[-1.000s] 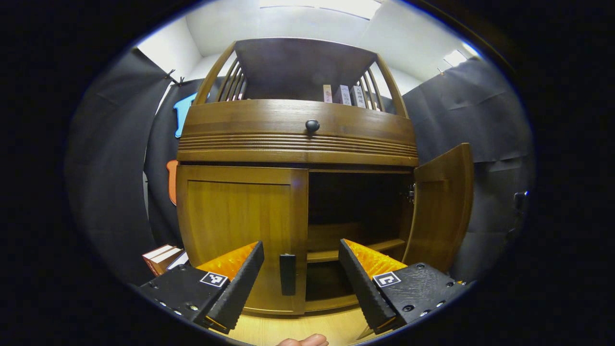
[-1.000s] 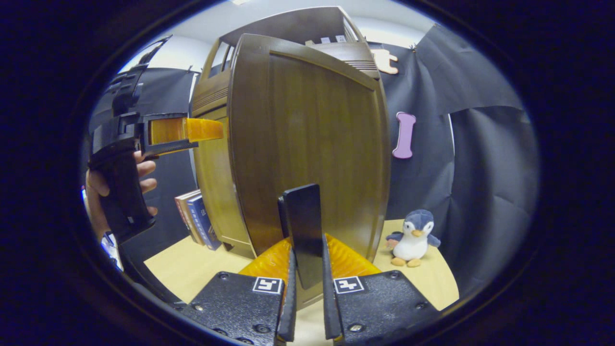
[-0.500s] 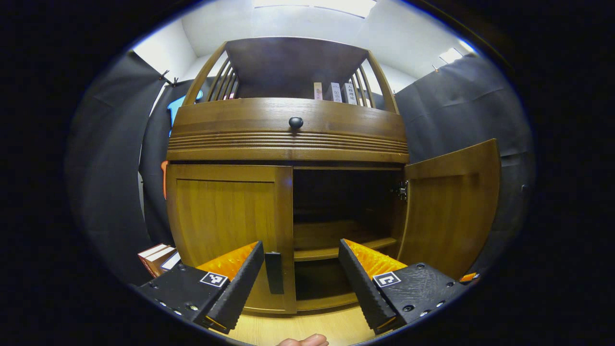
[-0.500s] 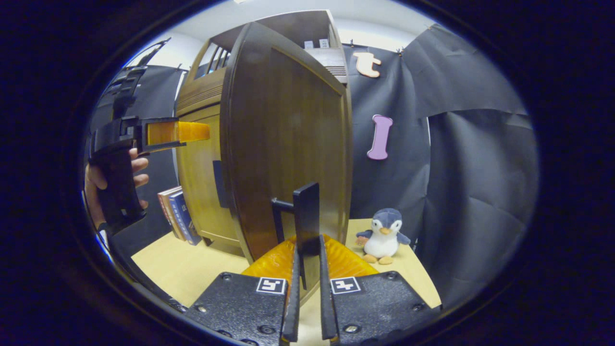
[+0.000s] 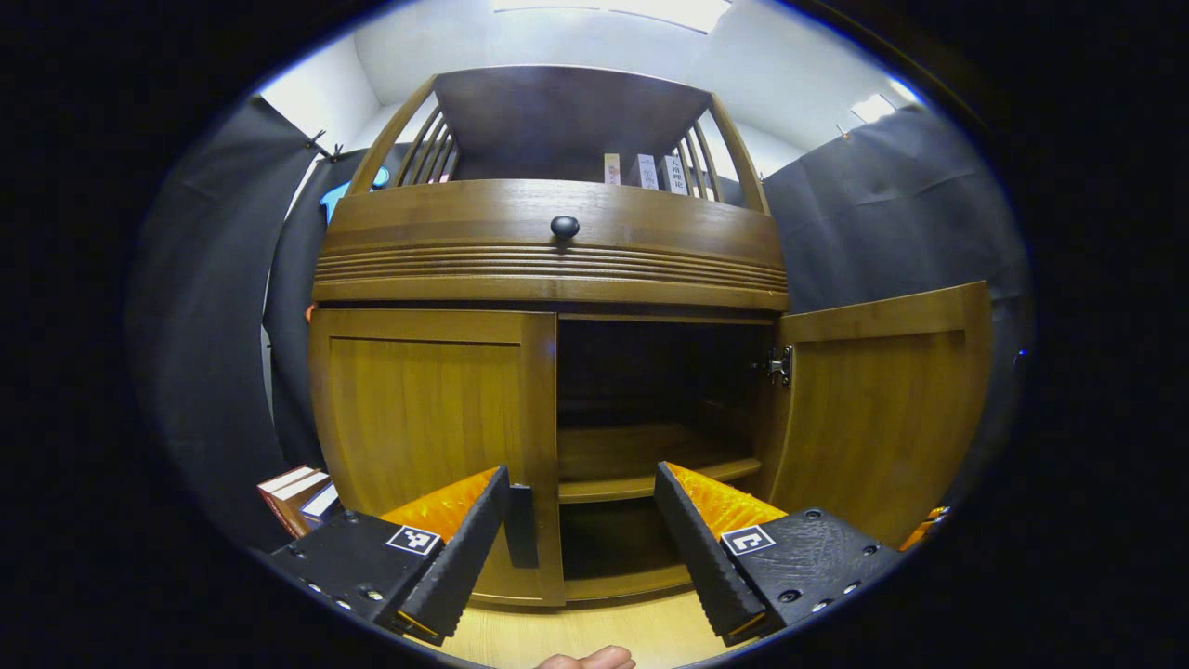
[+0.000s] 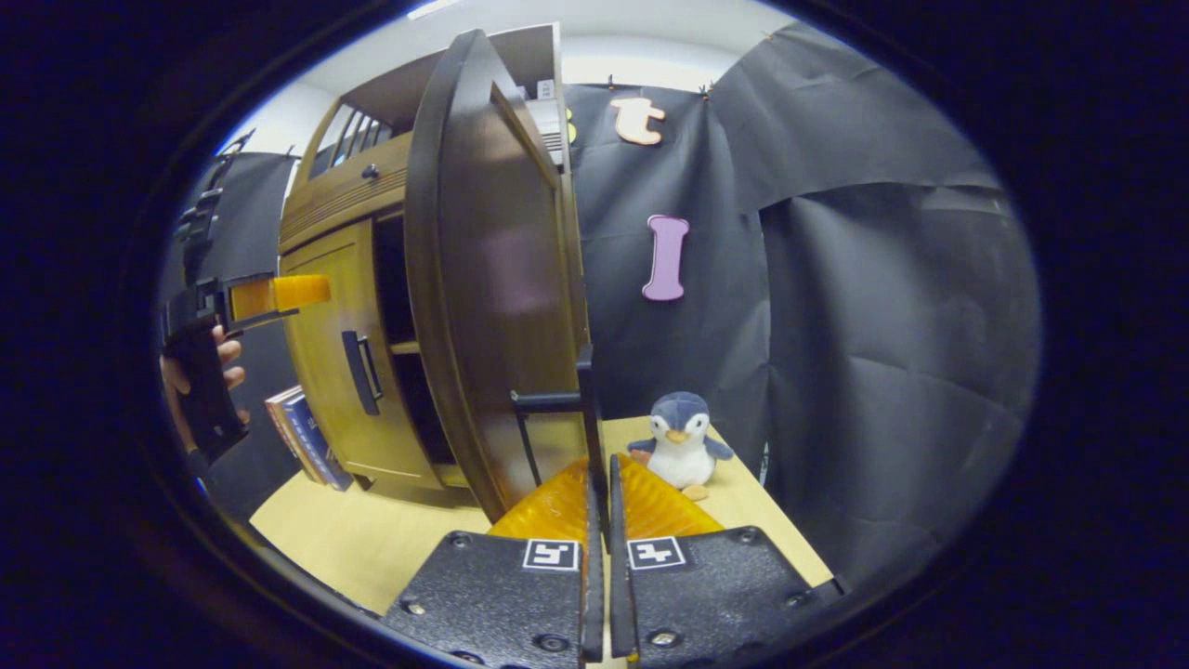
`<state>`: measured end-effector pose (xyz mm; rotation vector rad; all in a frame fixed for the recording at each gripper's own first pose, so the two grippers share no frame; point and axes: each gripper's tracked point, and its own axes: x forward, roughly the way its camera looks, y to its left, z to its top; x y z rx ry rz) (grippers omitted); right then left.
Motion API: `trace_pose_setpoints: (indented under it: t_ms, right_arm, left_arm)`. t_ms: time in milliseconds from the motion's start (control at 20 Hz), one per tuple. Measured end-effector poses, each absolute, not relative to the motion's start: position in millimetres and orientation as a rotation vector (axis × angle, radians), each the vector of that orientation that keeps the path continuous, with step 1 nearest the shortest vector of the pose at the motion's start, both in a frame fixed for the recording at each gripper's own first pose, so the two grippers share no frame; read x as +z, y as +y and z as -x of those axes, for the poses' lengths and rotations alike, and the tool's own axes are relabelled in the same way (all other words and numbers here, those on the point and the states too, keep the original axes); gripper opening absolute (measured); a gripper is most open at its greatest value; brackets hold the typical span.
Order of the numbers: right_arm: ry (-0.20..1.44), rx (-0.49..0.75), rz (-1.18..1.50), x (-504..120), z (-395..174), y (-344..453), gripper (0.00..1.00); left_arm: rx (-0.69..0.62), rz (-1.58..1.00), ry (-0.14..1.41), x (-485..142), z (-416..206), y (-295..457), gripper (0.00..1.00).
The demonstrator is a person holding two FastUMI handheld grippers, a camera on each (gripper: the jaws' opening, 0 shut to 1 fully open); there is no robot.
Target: Open the right door of the double-door shoe cabinet with the right hand, and open the left door with the left hand.
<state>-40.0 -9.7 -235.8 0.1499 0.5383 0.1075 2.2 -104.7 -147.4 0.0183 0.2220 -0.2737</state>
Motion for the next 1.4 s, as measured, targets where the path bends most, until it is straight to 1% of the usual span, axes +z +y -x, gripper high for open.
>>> trace_pose_setpoints:
  t_ms: [50,100,150,200,350,400,450,550,600,700,900,1150,1250,1350,1400]
  right_arm:
    - [0.542,0.109,-0.157,-236,41,-11,0.06]
    - [0.545,0.108,-0.156,-235,42,-13,0.0]
    - [0.546,0.106,-0.149,-234,43,-14,0.0]
    - [0.548,0.105,-0.142,-234,44,-14,0.05]
    - [0.552,0.084,-0.12,-231,53,-26,0.05]
    - [0.556,0.072,-0.115,-231,55,-32,0.0]
    - [0.558,0.056,-0.112,-230,56,-38,0.05]
    - [0.555,0.026,-0.117,-224,62,-50,0.05]
    - [0.553,0.023,-0.125,-221,63,-52,0.04]
    - [0.545,0.014,-0.138,-217,68,-52,0.04]
    - [0.502,-0.023,-0.101,-202,72,-49,0.04]
    - [0.416,-0.069,-0.112,-159,75,-51,0.04]
    - [0.375,-0.063,-0.129,-141,76,-46,0.07]
    - [0.338,-0.046,-0.144,-127,76,-37,0.13]
    - [0.327,-0.033,-0.147,-122,76,-31,0.22]
  left_arm:
    - [-0.28,-0.018,0.225,-149,-3,-107,0.94]
    - [-0.284,-0.019,0.228,-151,-3,-108,0.94]
    - [-0.289,-0.021,0.232,-153,-3,-109,0.94]
    - [-0.292,-0.02,0.233,-154,-4,-110,0.94]
    - [-0.296,-0.013,0.243,-161,-8,-111,0.94]
    - [-0.295,-0.012,0.249,-164,-11,-111,0.94]
    - [-0.294,-0.011,0.253,-166,-13,-110,0.94]
    - [-0.296,-0.008,0.264,-174,-18,-108,0.94]
    - [-0.297,-0.008,0.268,-177,-21,-108,0.94]
    - [-0.3,-0.015,0.273,-182,-25,-109,0.94]
    - [-0.292,-0.027,0.29,-196,-35,-102,0.94]
    - [-0.246,-0.048,0.319,-219,-50,-82,0.94]
    - [-0.222,-0.044,0.333,-227,-58,-72,0.94]
    - [-0.202,-0.044,0.351,-236,-66,-63,0.94]
    - [-0.202,-0.05,0.357,-241,-69,-60,0.94]
